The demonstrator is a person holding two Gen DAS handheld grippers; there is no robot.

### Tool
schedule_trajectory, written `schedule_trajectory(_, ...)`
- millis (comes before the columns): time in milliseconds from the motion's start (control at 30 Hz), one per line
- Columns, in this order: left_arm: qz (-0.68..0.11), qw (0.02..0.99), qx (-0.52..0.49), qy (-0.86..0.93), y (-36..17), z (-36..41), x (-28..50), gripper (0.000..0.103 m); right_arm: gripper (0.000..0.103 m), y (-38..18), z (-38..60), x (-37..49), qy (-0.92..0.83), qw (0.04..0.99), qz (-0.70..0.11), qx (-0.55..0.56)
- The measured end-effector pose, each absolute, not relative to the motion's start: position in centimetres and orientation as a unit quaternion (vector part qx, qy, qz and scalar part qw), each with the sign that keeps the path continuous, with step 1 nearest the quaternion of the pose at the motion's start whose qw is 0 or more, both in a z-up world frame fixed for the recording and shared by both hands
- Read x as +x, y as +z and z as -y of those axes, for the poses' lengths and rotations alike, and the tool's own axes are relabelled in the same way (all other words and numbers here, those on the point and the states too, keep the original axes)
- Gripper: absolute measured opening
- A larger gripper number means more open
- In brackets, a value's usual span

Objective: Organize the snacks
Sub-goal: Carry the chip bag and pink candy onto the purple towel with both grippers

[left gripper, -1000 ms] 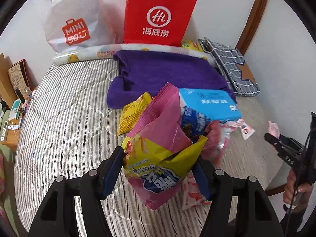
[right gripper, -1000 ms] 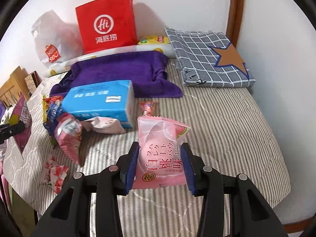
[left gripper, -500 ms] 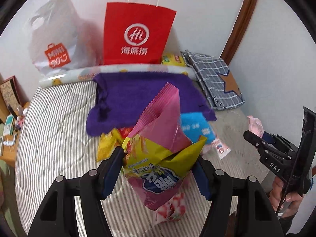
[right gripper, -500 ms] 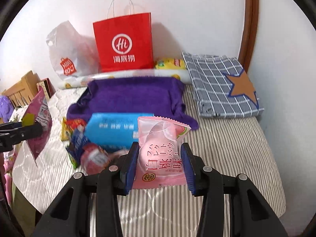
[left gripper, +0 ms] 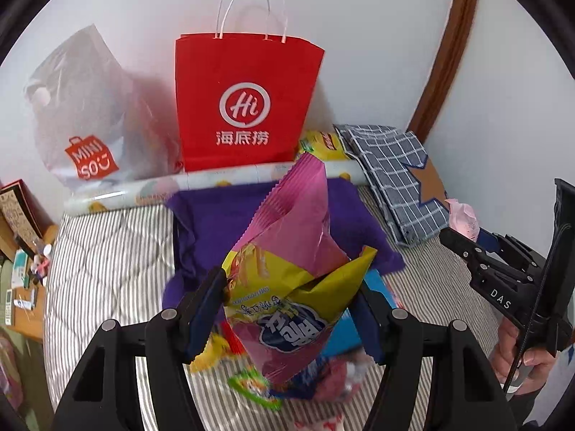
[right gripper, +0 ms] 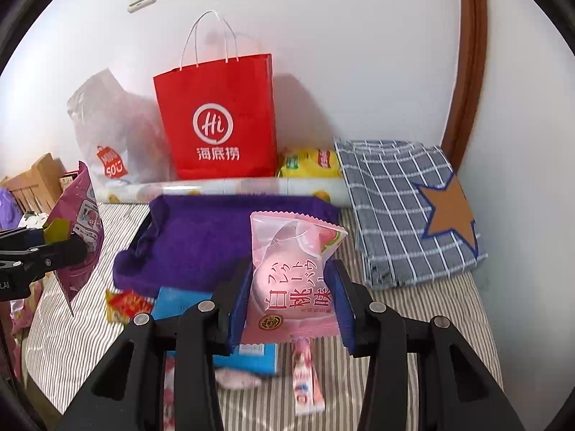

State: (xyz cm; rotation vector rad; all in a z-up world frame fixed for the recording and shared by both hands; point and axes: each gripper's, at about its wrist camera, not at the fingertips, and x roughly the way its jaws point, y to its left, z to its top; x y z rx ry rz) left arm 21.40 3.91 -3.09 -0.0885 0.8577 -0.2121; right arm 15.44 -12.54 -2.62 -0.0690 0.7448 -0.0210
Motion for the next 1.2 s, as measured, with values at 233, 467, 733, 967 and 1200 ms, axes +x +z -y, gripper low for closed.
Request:
schedule_trajectory(233, -0.42, 0.902, -0.048, -0.087, -3.9, -5.2, 25.4, 0.065, 0.042, -3.2, 12.7, 21.2, -0.001, 0.929, -0.367, -0.04)
schedule_trajectory(467, -0.431, 0.897, -0.056, -0.077, -5.7, -6.4, 29.9, 0.065, 0.042, -4.5, 13.2, 26.2, 0.008, 0.925, -0.377, -0.04)
schedule_trajectory(733, -0.453, 0.887, -0.061, -0.069, -8.7, -7.0, 34.7, 0.065, 0.042, -7.2, 14.8, 30.8, 0.001, 0.917, -0.398, -0.039)
schedule_trajectory(967, -0.482, 0.874, -0.047, -0.039, -12.5, -7.2, 38.1, 0.065, 0.042, -10.9, 15.5, 34.3, 0.007, 0.9, -0.435, -0.03)
schedule_trajectory(1200, -0.499, 0.866, -0.036, -0.018, -15.0, -7.8, 39.7, 0.065, 0.042, -14.0, 14.1, 36.0, 0.024, 0.884, -0.465, -0.049)
